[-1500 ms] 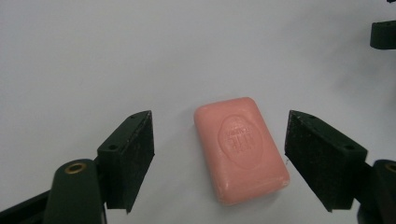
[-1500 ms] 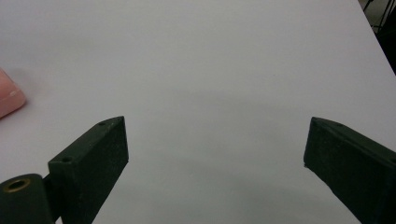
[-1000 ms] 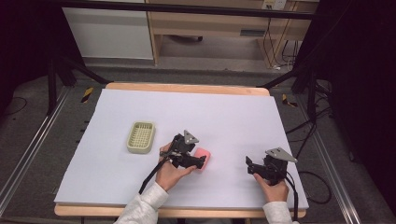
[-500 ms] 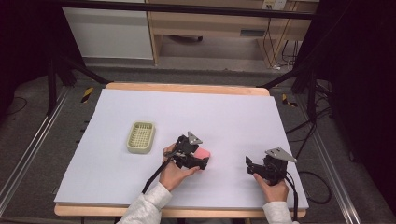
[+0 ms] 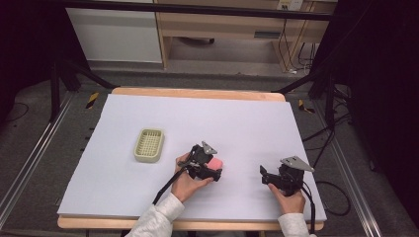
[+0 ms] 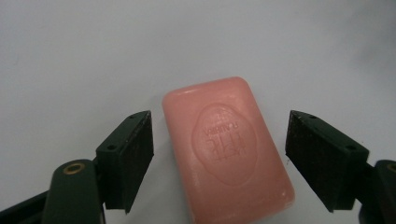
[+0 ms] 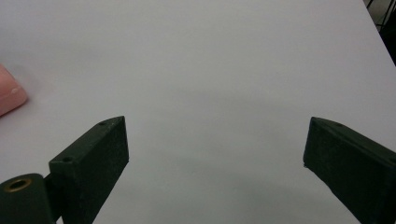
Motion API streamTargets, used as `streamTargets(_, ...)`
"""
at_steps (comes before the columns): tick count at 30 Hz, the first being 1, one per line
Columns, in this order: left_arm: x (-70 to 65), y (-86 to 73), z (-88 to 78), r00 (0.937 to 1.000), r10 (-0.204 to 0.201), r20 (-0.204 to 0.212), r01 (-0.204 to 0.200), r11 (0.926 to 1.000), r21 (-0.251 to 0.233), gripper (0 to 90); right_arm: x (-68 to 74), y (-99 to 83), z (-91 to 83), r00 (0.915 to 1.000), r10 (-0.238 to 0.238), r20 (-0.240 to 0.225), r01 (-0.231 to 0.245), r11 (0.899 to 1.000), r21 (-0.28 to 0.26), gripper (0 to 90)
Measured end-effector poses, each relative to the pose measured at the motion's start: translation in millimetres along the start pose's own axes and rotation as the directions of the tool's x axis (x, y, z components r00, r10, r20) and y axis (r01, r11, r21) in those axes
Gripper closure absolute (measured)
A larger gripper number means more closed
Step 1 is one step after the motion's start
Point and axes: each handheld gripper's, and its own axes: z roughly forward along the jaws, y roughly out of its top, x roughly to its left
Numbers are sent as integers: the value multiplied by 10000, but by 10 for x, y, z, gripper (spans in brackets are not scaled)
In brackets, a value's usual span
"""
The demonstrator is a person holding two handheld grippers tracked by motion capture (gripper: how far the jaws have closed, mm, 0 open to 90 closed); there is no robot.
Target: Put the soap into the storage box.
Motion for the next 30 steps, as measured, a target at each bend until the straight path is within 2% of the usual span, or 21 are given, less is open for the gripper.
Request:
streamTargets(14, 2, -29, 108, 10000, 1, 59, -4, 9988, 498, 236, 0, -2, 4, 10000, 7, -18, -7, 10000, 72, 70)
streamTargets(24, 17, -31, 111, 9996, -71, 263, 52, 9974, 714, 319, -1, -2, 5, 10000, 10, -10, -10, 10000, 80, 71)
streamTargets(30, 21, -30, 95, 9999, -6, 147, -5, 9972, 743, 356, -2, -3, 8, 10000, -14, -6, 14, 10000, 85, 71)
